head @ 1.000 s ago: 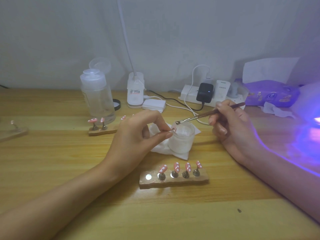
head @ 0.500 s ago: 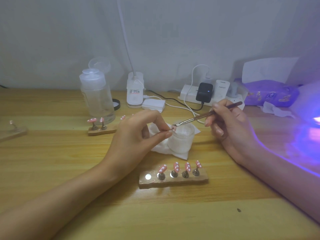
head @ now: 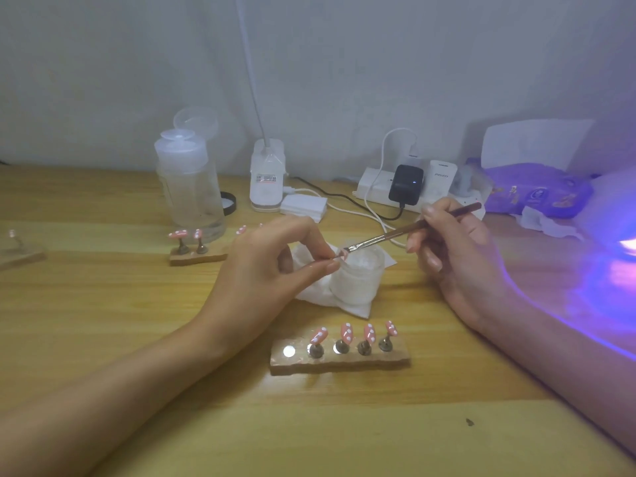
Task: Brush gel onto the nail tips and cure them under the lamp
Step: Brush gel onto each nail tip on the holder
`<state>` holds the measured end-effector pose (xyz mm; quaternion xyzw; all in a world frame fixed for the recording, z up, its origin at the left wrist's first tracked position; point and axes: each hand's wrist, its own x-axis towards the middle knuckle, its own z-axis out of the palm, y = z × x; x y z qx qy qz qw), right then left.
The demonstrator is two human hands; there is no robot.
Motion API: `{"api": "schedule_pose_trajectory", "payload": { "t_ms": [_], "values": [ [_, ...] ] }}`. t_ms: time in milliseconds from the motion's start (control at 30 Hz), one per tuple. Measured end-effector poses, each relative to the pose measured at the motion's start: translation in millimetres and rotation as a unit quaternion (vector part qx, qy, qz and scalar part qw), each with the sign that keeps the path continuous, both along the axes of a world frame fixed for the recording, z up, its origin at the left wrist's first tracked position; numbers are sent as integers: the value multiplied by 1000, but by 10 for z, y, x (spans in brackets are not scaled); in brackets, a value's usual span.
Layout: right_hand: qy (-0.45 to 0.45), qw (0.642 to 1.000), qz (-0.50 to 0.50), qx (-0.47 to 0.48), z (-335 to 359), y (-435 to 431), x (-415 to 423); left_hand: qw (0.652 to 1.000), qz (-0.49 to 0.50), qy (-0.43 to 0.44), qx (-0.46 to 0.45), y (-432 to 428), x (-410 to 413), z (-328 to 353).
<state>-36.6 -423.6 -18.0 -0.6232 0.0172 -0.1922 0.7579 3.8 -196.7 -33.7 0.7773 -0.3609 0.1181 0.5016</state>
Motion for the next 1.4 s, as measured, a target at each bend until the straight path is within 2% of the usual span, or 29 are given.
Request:
{"api": "schedule_pose_trajectory", "payload": {
  "t_ms": [100, 233, 333, 467, 567, 700, 800, 933, 1033, 1400],
  "values": [
    [-16, 999, -14, 26, 2, -18, -2, 1000, -1, -5, 4, 4, -1, 3],
    [-7, 1000, 6, 2, -15, -3, -4, 1000, -4, -16, 4, 4, -11, 18],
    [-19, 999, -6, 25, -2, -9, -10, 1000, -6, -15, 4, -2, -11, 22],
    [-13, 1000, 12, -2, -5, 7, -11, 1000, -9, -15, 3, 0, -18, 29],
    [-17, 1000, -3, 12, -14, -18, -8, 1000, -6, -15, 3, 0, -12, 24],
    [-20, 999, 26, 1, -10, -4, -11, 1000, -9, -11, -2, 0, -13, 16],
    [-9, 1000, 3, 11, -21, -30, -3, 1000, 0, -25, 6, 1, -18, 22],
    [-28, 999, 31, 10, -13, -11, -11, 1000, 1, -29, 9, 1, -20, 28],
    [-3, 1000, 6, 1, -17, -16, -7, 1000, 3, -26, 8, 2, -23, 26],
    [-16, 1000, 8, 17, -5, -24, -11, 1000, 3, -24, 9, 4, -17, 24]
  ]
}}
